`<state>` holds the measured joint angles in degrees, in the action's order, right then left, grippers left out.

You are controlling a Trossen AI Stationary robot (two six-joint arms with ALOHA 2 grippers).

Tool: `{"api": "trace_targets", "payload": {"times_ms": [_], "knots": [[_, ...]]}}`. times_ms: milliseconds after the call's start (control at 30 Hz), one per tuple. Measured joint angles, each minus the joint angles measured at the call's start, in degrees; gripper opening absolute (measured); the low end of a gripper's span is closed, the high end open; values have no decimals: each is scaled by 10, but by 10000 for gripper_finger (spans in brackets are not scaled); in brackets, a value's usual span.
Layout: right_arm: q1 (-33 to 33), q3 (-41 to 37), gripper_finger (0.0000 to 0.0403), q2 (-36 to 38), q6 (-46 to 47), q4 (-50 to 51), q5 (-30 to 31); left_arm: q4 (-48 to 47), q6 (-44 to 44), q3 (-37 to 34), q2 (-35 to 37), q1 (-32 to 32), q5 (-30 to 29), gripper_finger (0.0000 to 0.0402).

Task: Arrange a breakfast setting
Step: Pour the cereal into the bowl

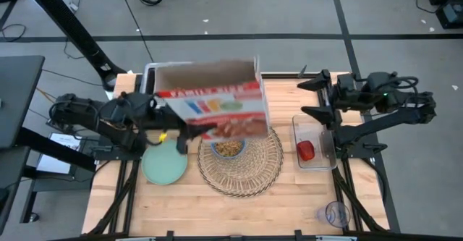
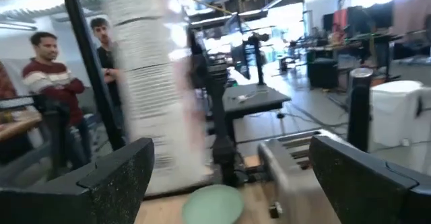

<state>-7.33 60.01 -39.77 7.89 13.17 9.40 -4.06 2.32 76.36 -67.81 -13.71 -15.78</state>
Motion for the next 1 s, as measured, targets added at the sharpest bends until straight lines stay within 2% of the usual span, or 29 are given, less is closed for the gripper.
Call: {"api": "trace_targets", "payload": {"times_ms": [233, 400, 533, 700, 1000], "knots": [[-14, 0, 395, 4, -25, -29, 31, -55, 25, 0, -1, -55, 3, 193], [-43, 0, 395, -43, -10, -51, 52, -135, 72, 0, -2, -89, -1, 193], [-71, 0, 395, -90, -18, -87, 72, -143, 94, 0, -4, -125, -3, 192], [-107, 0, 395, -139, -25, -168, 89, -145, 99, 0, -4, -179, -47, 192], [-209, 0, 395, -210, -31, -216, 150, -198, 163, 0, -4, -245, -125, 192]]}}
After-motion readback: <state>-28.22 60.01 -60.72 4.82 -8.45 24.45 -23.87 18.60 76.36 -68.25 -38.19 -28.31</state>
